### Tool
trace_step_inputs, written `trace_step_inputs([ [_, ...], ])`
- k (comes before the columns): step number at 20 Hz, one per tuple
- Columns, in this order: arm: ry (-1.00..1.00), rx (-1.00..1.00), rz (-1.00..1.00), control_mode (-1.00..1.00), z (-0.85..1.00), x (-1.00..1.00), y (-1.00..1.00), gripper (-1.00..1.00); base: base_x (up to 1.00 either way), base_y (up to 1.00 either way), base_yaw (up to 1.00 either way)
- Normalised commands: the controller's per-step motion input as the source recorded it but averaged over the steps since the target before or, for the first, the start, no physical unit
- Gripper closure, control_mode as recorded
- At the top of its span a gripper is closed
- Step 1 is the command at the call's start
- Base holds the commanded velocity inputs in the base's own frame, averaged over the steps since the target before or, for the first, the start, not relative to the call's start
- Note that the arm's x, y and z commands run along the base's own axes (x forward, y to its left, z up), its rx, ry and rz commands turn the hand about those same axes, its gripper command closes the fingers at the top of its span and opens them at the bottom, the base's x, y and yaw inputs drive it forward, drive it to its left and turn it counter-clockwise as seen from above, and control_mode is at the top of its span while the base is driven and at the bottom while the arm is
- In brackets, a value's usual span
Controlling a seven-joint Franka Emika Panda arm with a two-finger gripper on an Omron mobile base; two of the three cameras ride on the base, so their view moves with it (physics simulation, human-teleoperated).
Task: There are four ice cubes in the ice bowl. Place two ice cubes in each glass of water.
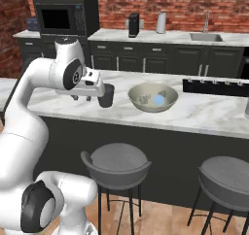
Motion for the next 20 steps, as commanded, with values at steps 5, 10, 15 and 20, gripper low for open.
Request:
trace_step_inputs([
  [5, 0.0, 0.0, 0.01, -1.0, -0.06, -0.32, 0.0, -1.0, 0.0, 0.0, 0.0],
  [10, 0.0, 0.0, 0.01, -1.0, -0.21, -0.61, 0.0, -1.0, 0.0, 0.0, 0.0],
  [15, 0.0, 0.0, 0.0, -1.0, -0.28, -0.53, 0.0, -1.0, 0.0, 0.0, 0.0],
  [20, 0.0, 0.0, 0.0, -1.0, -0.23, -0.42, 0.0, -1.0, 0.0, 0.0, 0.0],
])
